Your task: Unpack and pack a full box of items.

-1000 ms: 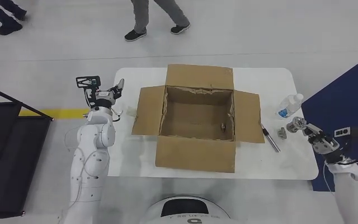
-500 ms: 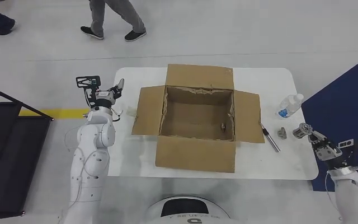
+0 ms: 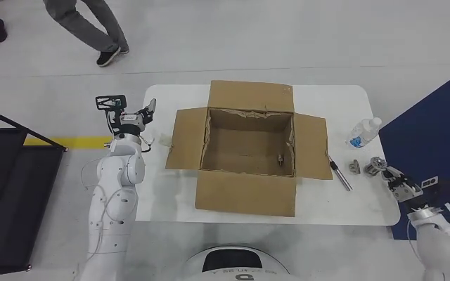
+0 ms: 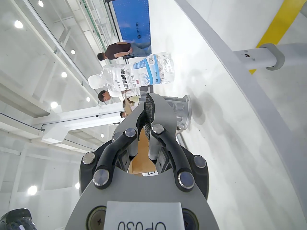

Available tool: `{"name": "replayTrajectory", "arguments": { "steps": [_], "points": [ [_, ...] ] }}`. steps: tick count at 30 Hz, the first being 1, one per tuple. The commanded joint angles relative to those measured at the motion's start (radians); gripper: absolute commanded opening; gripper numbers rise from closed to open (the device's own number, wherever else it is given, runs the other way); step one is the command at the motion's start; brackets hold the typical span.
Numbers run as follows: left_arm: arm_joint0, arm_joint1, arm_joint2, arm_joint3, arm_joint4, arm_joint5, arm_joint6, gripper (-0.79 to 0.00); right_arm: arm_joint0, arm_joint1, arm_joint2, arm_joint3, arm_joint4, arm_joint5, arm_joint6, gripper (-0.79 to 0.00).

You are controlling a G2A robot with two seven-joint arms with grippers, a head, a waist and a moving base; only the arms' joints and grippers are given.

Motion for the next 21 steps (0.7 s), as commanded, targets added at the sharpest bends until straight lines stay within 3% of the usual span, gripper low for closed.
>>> {"name": "replayTrajectory", "arguments": {
  "steps": [1, 7, 9, 12, 17, 19, 21],
  "points": [
    [0.0, 0.0, 0.0, 0.0, 0.0, 0.0, 0.0, 0.0, 0.005, 0.0, -0.004, 0.004, -0.007, -0.004, -0.004, -0.785],
    [0.0, 0.0, 0.0, 0.0, 0.0, 0.0, 0.0, 0.0, 0.004, 0.003, -0.008, 0.009, -0.018, -0.013, -0.013, -0.785],
    [0.0, 0.0, 0.0, 0.0, 0.0, 0.0, 0.0, 0.0, 0.001, 0.005, -0.008, 0.009, -0.019, -0.014, -0.014, -0.656],
    [0.0, 0.0, 0.0, 0.0, 0.0, 0.0, 0.0, 0.0, -0.003, 0.007, -0.006, 0.008, -0.016, -0.013, -0.013, -0.6],
    [0.0, 0.0, 0.0, 0.0, 0.0, 0.0, 0.0, 0.0, -0.011, 0.01, -0.005, 0.0, -0.013, -0.015, -0.015, -0.434],
    [0.0, 0.0, 0.0, 0.0, 0.0, 0.0, 0.0, 0.0, -0.014, 0.012, -0.004, -0.003, -0.011, -0.015, -0.015, -0.206],
    [0.0, 0.0, 0.0, 0.0, 0.0, 0.0, 0.0, 0.0, -0.018, 0.016, 0.008, -0.009, 0.012, -0.005, -0.005, -0.151]
  ]
}}
